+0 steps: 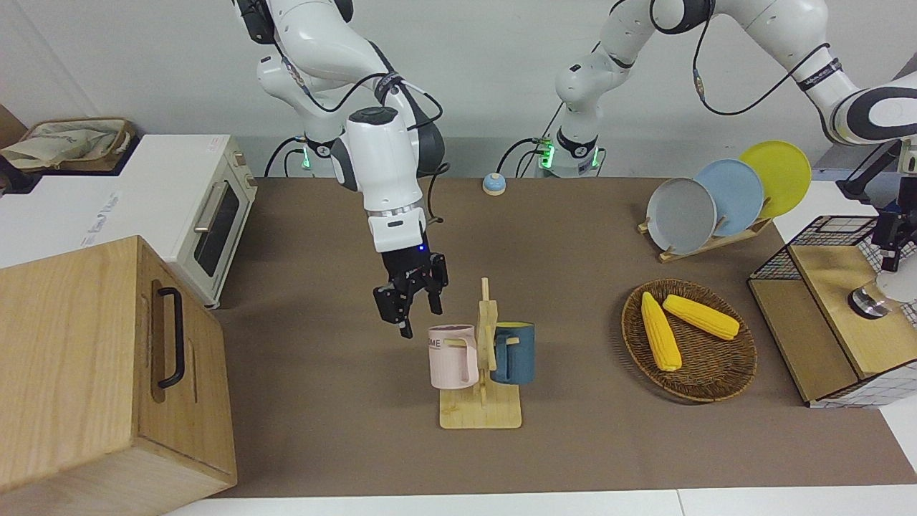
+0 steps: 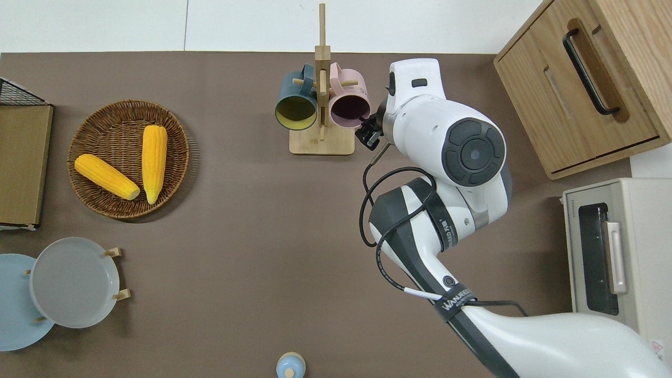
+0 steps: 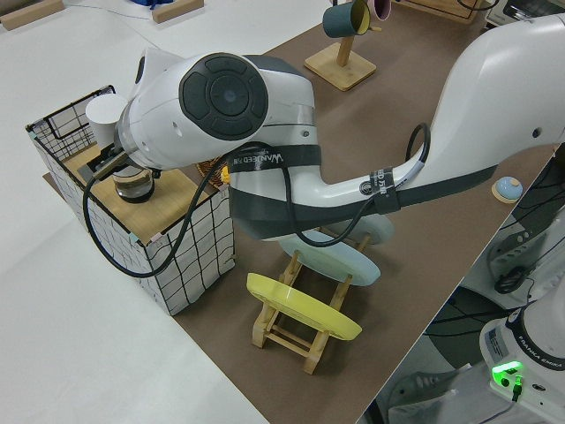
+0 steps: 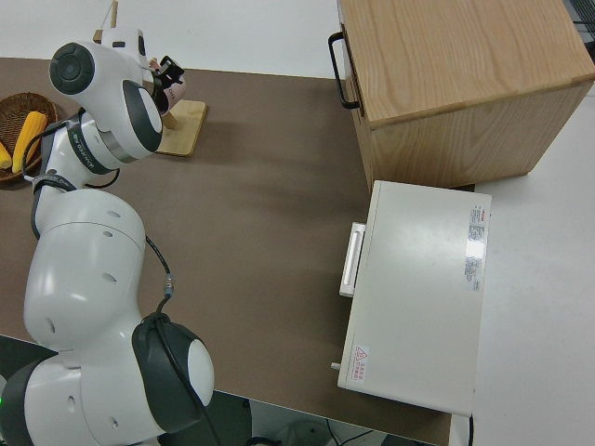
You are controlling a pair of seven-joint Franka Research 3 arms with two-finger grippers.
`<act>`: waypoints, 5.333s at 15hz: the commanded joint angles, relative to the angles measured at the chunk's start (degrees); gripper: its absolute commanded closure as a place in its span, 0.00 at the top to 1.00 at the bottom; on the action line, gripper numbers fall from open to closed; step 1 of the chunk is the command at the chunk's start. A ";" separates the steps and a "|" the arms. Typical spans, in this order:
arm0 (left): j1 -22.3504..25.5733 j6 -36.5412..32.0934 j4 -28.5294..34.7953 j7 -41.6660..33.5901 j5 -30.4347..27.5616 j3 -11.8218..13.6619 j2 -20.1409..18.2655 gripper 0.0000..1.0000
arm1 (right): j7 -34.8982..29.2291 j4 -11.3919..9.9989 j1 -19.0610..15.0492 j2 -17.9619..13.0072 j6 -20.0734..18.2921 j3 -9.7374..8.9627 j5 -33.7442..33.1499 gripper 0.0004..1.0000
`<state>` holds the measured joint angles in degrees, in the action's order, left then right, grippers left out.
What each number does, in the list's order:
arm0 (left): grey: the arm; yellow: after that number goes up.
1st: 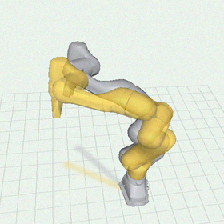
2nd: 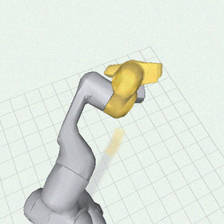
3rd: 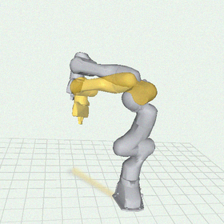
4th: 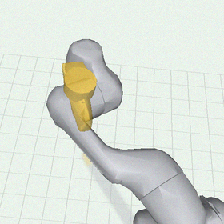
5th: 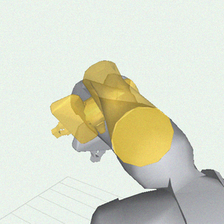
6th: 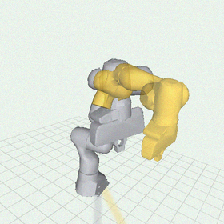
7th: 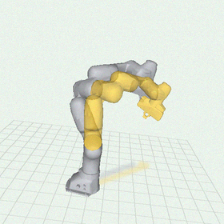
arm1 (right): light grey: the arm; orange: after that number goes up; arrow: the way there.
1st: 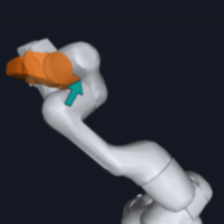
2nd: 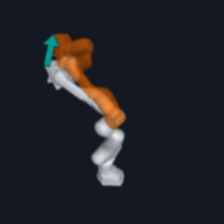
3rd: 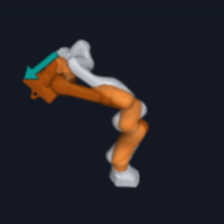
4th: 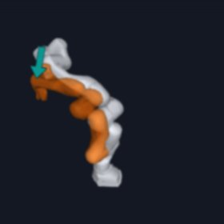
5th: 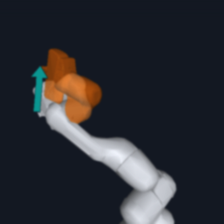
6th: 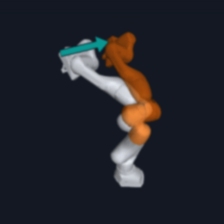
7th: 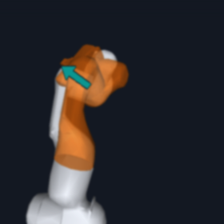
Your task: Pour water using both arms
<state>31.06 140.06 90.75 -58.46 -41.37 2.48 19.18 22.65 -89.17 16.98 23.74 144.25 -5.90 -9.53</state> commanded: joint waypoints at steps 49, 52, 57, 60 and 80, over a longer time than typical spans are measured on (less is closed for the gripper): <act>-0.39 6.54 1.36 -1.57 -3.28 -2.66 1.65 0.00 | -15.00 12.18 6.57 9.66 -4.95 4.06 -17.98 0.17; -0.39 6.54 1.27 -1.48 -3.28 -2.66 1.56 0.00 | -16.85 12.18 6.57 9.66 -4.86 4.06 -17.81 0.11; -0.39 6.54 1.27 -1.39 -3.19 -2.66 1.47 0.00 | -17.29 12.18 6.57 9.66 -4.86 4.06 -17.81 0.04; -0.39 6.54 1.27 -1.31 -3.19 -2.66 1.47 0.00 | -17.29 12.18 6.57 9.66 -4.86 4.06 -17.72 0.04; -0.04 3.64 0.66 0.27 -2.22 -2.31 -1.43 0.00 | -17.20 12.10 6.05 9.31 -5.47 4.85 -14.20 0.04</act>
<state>31.05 145.11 91.73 -59.21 -43.33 -0.17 19.39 5.65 -77.95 23.11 32.39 139.73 -1.28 -25.22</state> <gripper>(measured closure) 0.366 0.943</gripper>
